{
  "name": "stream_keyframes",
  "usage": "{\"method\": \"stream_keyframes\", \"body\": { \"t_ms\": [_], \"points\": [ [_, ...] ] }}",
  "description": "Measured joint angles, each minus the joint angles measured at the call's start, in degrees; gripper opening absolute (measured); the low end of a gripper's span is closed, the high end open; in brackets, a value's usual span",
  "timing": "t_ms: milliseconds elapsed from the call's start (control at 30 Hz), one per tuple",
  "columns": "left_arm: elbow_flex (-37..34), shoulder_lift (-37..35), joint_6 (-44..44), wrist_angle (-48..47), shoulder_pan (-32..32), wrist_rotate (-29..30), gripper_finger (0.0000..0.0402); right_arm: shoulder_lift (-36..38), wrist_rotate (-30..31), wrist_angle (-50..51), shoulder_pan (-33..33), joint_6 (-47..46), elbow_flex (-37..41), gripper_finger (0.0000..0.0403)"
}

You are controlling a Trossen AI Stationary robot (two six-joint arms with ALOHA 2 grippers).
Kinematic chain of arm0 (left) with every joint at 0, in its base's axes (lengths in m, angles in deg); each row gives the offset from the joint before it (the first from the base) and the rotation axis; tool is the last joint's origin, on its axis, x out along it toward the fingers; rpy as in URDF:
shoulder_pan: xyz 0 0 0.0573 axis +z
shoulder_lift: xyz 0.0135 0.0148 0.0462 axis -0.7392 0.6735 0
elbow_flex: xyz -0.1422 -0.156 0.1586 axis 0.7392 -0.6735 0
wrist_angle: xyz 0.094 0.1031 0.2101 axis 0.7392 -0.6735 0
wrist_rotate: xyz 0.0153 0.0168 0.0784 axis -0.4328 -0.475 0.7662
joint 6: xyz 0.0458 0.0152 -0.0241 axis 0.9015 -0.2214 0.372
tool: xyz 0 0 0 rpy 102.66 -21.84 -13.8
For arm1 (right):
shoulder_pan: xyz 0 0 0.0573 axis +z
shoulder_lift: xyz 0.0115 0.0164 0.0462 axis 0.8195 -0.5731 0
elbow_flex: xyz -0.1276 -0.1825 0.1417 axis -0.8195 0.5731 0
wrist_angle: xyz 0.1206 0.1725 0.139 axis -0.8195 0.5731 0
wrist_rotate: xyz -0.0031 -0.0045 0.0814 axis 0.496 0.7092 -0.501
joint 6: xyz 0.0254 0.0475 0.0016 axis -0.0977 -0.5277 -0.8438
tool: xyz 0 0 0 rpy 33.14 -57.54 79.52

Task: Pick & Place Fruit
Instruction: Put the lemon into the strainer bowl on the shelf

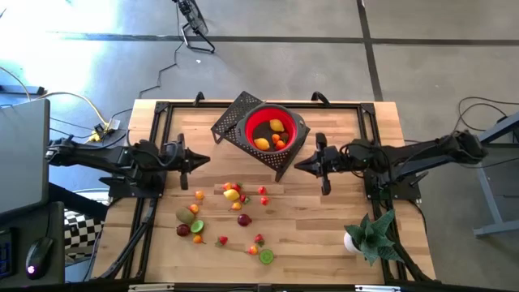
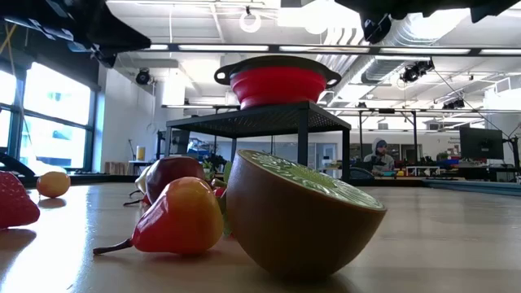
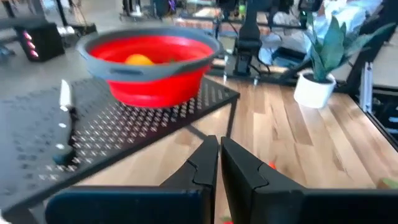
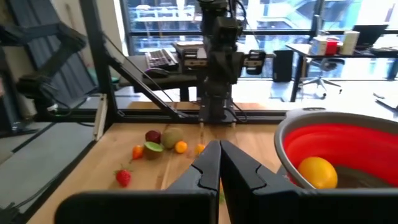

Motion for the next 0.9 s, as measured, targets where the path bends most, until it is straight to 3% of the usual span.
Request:
{"method": "stream_keyframes", "body": {
  "t_ms": [167, 400, 667, 900],
  "points": [
    [0.0, 5.4, -3.1, 0.7, -1.4, -0.6, 0.0019, 0.0, 6.3, 0.9, 3.8, -0.2, 0.0, 0.0002],
    [0.0, 13.2, -3.6, 7.4, -9.4, 2.9, 0.0019, 0.0, 12.5, 3.2, 6.5, -0.2, 0.0, 0.0002],
    [0.0, 17.7, -5.2, 9.8, -17.4, 14.4, 0.0019, 0.0, 13.3, 4.2, 6.4, -0.2, 0.0, 0.0002],
    [0.0, 19.9, -5.8, 14.0, -21.1, 18.1, 0.0019, 0.0, 13.3, 4.2, 6.4, -0.1, 0.0, 0.0002]
  ]
}}
